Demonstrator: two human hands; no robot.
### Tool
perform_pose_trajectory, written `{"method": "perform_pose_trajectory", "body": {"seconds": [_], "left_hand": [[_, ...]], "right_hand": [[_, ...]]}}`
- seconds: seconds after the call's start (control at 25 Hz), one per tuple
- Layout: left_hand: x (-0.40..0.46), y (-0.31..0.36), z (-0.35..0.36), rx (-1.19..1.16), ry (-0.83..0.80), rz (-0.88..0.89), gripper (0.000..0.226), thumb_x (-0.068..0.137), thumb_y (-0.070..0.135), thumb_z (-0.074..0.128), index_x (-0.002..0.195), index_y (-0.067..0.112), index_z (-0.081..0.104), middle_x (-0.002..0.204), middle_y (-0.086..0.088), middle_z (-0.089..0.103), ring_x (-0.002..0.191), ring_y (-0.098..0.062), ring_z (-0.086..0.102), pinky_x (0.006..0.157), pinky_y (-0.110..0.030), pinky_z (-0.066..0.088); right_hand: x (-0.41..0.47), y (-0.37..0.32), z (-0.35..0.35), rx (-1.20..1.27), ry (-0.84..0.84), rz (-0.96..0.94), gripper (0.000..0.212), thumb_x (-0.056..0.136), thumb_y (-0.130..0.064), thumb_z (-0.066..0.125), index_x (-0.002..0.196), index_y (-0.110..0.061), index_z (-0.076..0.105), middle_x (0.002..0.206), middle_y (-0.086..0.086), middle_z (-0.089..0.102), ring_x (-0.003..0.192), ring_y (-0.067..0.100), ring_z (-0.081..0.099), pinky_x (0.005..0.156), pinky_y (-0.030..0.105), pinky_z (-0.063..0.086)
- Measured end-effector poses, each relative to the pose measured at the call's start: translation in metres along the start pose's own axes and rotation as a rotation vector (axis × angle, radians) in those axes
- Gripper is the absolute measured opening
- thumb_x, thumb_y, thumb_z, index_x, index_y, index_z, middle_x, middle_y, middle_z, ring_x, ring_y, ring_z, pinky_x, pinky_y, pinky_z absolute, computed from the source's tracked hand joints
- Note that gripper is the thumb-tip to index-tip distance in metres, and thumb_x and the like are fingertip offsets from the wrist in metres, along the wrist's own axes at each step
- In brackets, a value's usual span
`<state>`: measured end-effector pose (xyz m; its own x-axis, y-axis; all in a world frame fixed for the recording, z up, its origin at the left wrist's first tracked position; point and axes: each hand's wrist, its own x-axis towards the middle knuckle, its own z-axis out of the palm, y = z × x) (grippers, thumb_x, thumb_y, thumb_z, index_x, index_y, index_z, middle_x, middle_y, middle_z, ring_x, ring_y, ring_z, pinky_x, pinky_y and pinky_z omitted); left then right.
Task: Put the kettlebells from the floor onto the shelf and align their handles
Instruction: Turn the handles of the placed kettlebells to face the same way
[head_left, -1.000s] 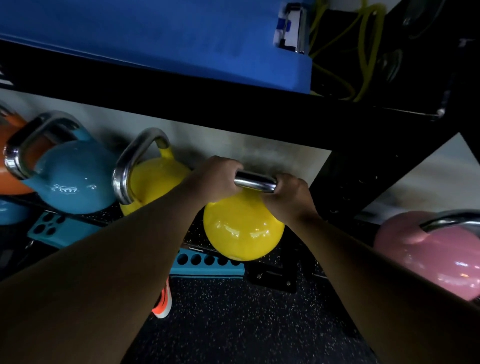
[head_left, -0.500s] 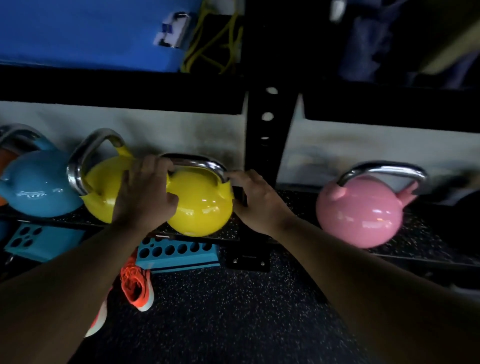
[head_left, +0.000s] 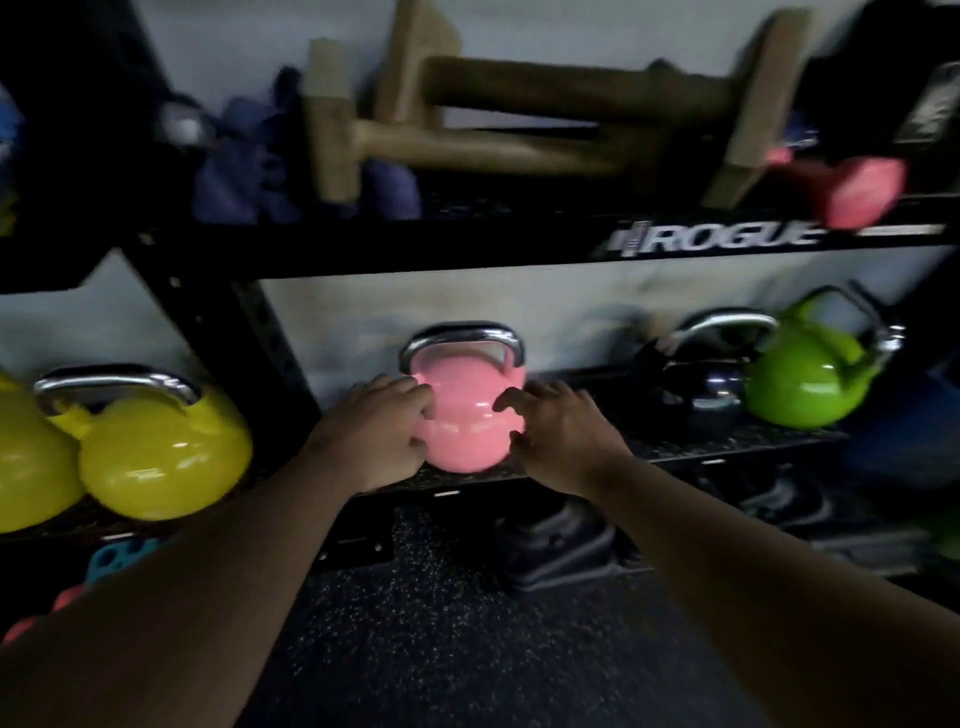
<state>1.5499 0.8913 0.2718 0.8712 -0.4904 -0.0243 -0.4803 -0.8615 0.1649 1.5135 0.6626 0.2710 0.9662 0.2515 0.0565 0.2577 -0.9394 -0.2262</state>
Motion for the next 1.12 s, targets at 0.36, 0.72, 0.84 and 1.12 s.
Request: {"method": "perform_pose_trajectory", "body": {"seconds": [0.36, 0.72, 0.84, 1.12], "left_hand": [[0.122, 0.174, 0.029, 0.037, -0.020, 0.182, 0.033, 0.079, 0.026, 0.059, 0.111, 0.023, 0.056, 0.116, 0.001, 0.058, 0.112, -0.023, 0.046, 0.091, -0.038, 0.037], [0.277, 0.252, 0.086, -0.119, 0.108, 0.004, 0.042, 0.095, 0.044, 0.049, 0.129, 0.019, 0.046, 0.133, -0.006, 0.043, 0.118, -0.030, 0.047, 0.086, -0.044, 0.046], [0.308, 0.282, 0.098, -0.233, 0.179, -0.115, 0.050, 0.100, 0.052, 0.038, 0.139, 0.021, 0.040, 0.140, -0.010, 0.037, 0.118, -0.036, 0.049, 0.082, -0.048, 0.051], [0.313, 0.346, 0.146, -0.793, 0.289, -0.528, 0.070, 0.095, 0.065, 0.038, 0.155, 0.040, 0.013, 0.150, -0.016, 0.029, 0.108, -0.035, 0.063, 0.059, -0.024, 0.049]], "right_hand": [[-0.061, 0.198, -0.055, -0.179, 0.032, 0.201, 0.039, 0.079, -0.031, 0.054, 0.118, -0.032, 0.060, 0.120, 0.002, 0.062, 0.113, 0.029, 0.051, 0.092, 0.042, 0.041], [0.001, 0.359, -0.057, -0.133, 0.113, 0.316, 0.046, 0.091, -0.040, 0.051, 0.134, -0.026, 0.046, 0.134, 0.014, 0.047, 0.123, 0.037, 0.042, 0.100, 0.051, 0.040], [0.019, 0.384, -0.043, -0.089, 0.108, 0.311, 0.047, 0.096, -0.043, 0.042, 0.140, -0.029, 0.036, 0.133, 0.015, 0.045, 0.121, 0.039, 0.044, 0.098, 0.052, 0.039], [0.030, 0.420, -0.023, 0.361, 0.031, 0.342, 0.044, 0.099, -0.049, 0.036, 0.140, -0.036, 0.034, 0.134, 0.018, 0.041, 0.125, 0.042, 0.040, 0.104, 0.046, 0.034]]}}
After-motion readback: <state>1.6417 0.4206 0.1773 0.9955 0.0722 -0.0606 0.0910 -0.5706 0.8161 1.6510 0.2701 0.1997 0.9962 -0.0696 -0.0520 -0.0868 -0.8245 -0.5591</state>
